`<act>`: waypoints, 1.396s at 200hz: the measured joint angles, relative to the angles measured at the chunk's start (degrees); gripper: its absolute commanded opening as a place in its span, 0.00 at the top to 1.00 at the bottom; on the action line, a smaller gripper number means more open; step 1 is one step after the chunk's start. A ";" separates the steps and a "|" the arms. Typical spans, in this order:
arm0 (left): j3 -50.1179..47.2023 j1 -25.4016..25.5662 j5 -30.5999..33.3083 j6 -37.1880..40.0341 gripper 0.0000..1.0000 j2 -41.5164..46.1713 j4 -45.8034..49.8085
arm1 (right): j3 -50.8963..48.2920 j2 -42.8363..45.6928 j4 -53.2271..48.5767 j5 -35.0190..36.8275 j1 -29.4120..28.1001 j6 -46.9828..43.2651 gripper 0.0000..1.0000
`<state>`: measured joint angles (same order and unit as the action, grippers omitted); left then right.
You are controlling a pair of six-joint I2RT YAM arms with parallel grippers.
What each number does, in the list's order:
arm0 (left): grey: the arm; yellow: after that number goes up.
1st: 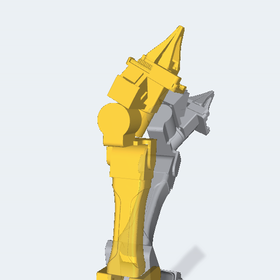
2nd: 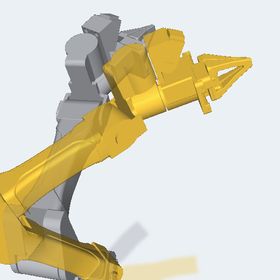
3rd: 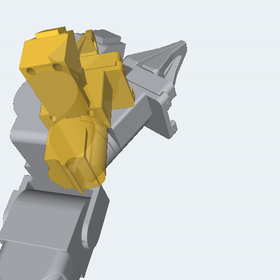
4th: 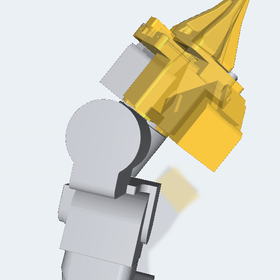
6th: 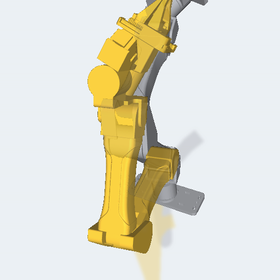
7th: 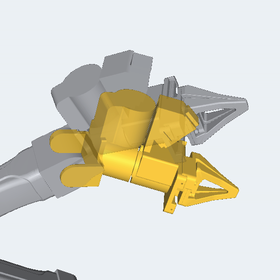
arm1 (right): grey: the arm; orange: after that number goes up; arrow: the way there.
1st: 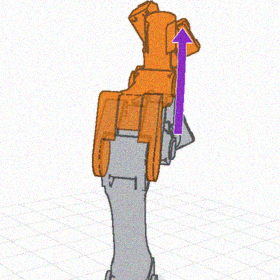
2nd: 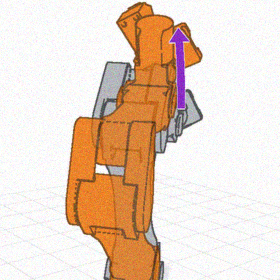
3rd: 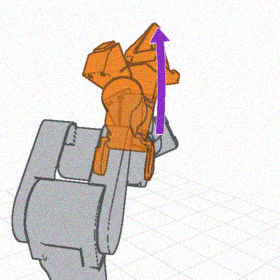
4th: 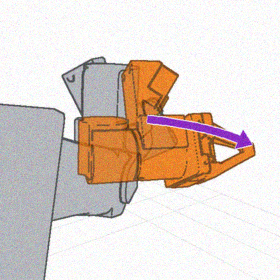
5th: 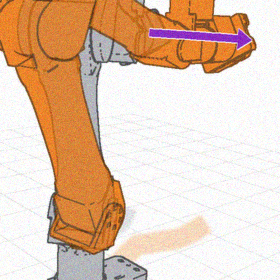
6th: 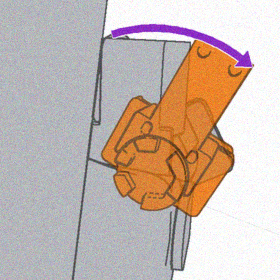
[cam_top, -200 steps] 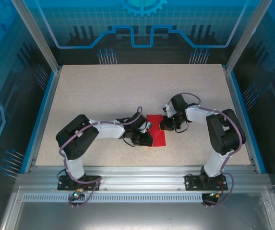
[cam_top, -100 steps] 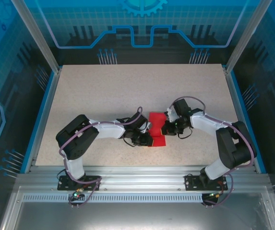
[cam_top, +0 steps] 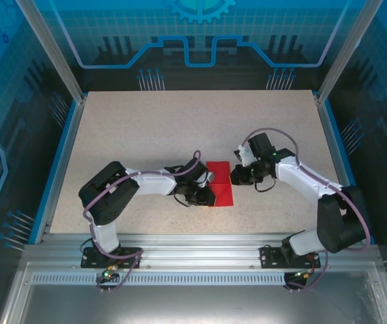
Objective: Fold a paper plane with a square sheet of paper (fold left side to right side)
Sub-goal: Fold the triangle a second time at the center of the table.
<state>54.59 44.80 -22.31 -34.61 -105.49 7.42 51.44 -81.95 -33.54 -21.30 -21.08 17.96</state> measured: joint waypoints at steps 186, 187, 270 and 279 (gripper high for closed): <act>0.37 0.11 0.87 0.00 0.81 0.00 1.16 | 1.57 -19.67 8.41 -4.04 -7.21 3.58 0.95; 0.37 0.11 0.87 0.00 0.81 0.00 1.18 | 1.60 -19.67 8.39 -4.04 -7.21 3.61 0.95; 0.44 0.24 1.09 0.00 0.81 0.00 1.29 | 3.56 -20.31 5.20 -3.04 -0.70 -0.70 0.95; 0.44 0.28 1.11 0.00 0.81 0.00 1.29 | 3.76 -20.41 5.01 -2.84 0.33 -0.96 0.94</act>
<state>55.02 45.08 -21.19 -34.61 -105.49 8.71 55.20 -102.37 -28.53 -24.14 -20.75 16.99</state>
